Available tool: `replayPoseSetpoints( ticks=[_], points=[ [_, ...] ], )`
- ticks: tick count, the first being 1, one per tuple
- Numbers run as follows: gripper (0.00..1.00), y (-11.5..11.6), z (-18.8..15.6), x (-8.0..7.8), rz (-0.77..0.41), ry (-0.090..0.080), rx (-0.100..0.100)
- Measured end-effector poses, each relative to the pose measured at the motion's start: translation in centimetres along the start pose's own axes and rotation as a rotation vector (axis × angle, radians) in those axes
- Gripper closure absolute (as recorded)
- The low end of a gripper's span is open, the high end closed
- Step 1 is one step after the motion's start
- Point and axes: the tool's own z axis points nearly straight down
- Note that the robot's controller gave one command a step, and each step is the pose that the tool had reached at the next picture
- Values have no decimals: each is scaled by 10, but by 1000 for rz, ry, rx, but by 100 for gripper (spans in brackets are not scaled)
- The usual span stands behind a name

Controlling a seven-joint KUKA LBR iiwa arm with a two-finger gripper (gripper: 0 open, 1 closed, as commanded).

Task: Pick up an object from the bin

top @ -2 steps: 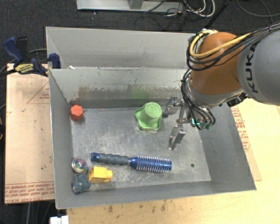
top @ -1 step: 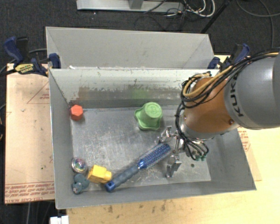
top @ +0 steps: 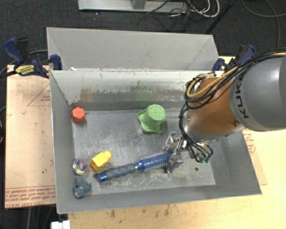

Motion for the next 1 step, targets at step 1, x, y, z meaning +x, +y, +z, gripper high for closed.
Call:
replayPoseSetpoints(
  ticks=[1],
  points=[
    [100, 5, -204, -72, 43, -4, 1]
  ],
)
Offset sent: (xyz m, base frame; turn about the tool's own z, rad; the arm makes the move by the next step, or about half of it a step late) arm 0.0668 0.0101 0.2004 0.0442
